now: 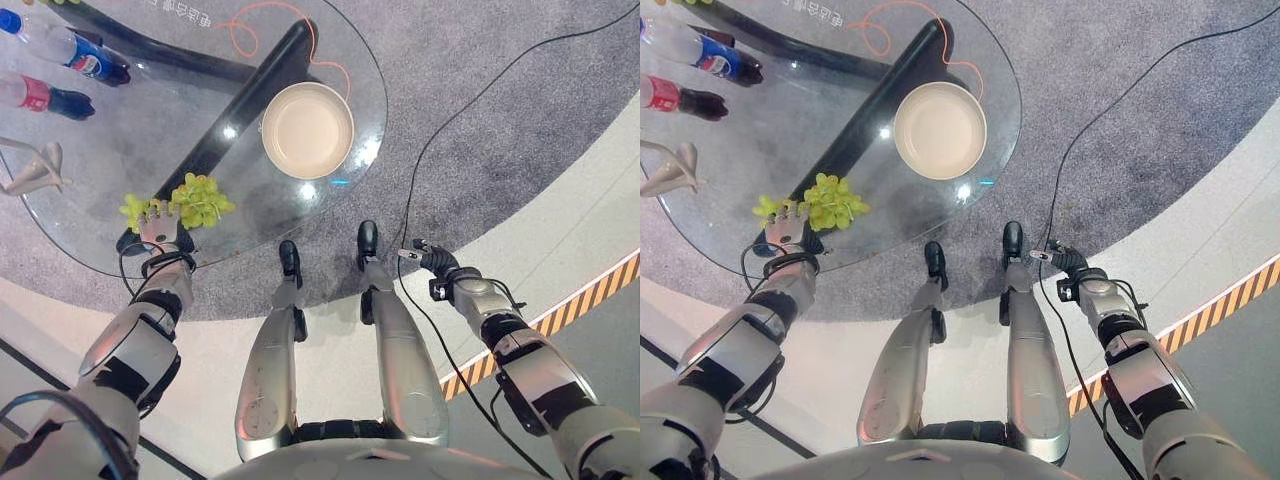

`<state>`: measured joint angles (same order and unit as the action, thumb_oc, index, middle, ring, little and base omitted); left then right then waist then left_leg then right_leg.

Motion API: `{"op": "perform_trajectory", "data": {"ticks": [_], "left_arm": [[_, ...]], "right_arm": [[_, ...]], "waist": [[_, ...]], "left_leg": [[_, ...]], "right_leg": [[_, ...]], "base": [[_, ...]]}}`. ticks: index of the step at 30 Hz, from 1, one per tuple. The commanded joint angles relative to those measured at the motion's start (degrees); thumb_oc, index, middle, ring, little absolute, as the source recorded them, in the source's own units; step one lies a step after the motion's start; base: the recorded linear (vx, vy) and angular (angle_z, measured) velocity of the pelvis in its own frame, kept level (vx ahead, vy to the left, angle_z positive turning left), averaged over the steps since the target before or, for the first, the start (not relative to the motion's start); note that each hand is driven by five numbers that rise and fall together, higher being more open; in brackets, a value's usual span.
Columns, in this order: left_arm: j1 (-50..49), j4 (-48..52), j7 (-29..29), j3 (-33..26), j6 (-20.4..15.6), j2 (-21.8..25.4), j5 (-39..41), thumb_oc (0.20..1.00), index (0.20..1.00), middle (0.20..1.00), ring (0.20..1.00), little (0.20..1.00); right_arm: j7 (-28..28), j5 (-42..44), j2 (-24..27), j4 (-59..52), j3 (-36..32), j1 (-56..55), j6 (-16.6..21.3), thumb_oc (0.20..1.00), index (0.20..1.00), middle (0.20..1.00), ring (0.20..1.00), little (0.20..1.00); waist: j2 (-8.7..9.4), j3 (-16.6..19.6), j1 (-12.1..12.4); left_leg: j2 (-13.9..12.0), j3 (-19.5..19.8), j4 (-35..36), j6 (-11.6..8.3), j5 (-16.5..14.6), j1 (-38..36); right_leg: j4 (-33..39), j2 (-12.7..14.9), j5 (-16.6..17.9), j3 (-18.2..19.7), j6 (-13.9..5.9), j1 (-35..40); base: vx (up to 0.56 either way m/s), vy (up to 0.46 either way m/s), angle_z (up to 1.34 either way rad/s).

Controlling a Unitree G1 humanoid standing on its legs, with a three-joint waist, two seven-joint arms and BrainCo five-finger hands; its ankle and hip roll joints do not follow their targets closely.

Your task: Pick up fruits into the plate

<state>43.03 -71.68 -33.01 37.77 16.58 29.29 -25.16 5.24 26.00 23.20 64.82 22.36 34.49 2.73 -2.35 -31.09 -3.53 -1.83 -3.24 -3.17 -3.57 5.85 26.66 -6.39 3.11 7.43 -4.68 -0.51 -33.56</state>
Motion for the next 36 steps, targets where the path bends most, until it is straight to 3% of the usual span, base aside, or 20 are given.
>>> {"op": "perform_trajectory", "data": {"ticks": [1, 7, 23, 36], "left_arm": [[-1.38, -4.29, -3.12, -5.28, 3.65, 2.00, 1.49, 1.000, 1.000, 1.000, 1.000, 1.000], [-0.41, -3.74, -7.14, -6.62, 4.95, 3.17, 3.69, 1.000, 1.000, 1.000, 1.000, 1.000], [5.00, -3.20, -12.21, -6.44, 9.70, 3.22, -0.87, 1.000, 1.000, 1.000, 1.000, 1.000], [9.60, -2.80, -8.15, -2.86, 15.01, 1.95, -7.05, 1.000, 1.000, 1.000, 1.000, 1.000]], "right_arm": [[-0.46, 2.18, -1.05, 0.30, 0.99, -1.81, 1.36, 1.000, 1.000, 1.000, 1.000, 1.000], [-0.75, 2.81, -0.86, 0.44, 1.22, -1.76, 2.25, 1.000, 1.000, 1.000, 1.000, 1.000], [-0.41, 6.41, -1.02, 0.97, 1.70, 0.93, 3.04, 1.000, 1.000, 1.000, 1.000, 1.000], [-0.82, 8.59, -1.49, 1.28, 1.25, 2.68, 2.77, 1.000, 1.000, 1.000, 1.000, 1.000]], "waist": [[1.20, 1.29, 1.43], [1.56, 1.29, 1.74], [2.67, 1.29, 1.81], [2.48, 1.29, 0.49]], "left_leg": [[3.64, 3.81, -5.81, 2.00, -2.91, 4.80], [3.61, 3.67, -5.71, 2.03, -2.58, 6.78], [4.37, 3.70, -10.01, 2.23, -3.43, 13.28], [5.01, 2.94, -14.52, 2.21, -4.80, 17.50]], "right_leg": [[-10.34, -3.89, -8.36, 1.56, -1.23, -3.41], [-10.36, -3.90, -7.96, 1.37, -1.30, -5.43], [-12.83, -4.03, -7.72, 1.31, -1.22, -11.22], [-15.52, -4.24, -7.74, 1.88, -1.10, -15.10]], "base": [[-0.02, 0.042, 0.03], [-0.03, 0.011, 0.04], [0.00, 0.008, 0.00], [0.06, 0.008, 0.00]]}}
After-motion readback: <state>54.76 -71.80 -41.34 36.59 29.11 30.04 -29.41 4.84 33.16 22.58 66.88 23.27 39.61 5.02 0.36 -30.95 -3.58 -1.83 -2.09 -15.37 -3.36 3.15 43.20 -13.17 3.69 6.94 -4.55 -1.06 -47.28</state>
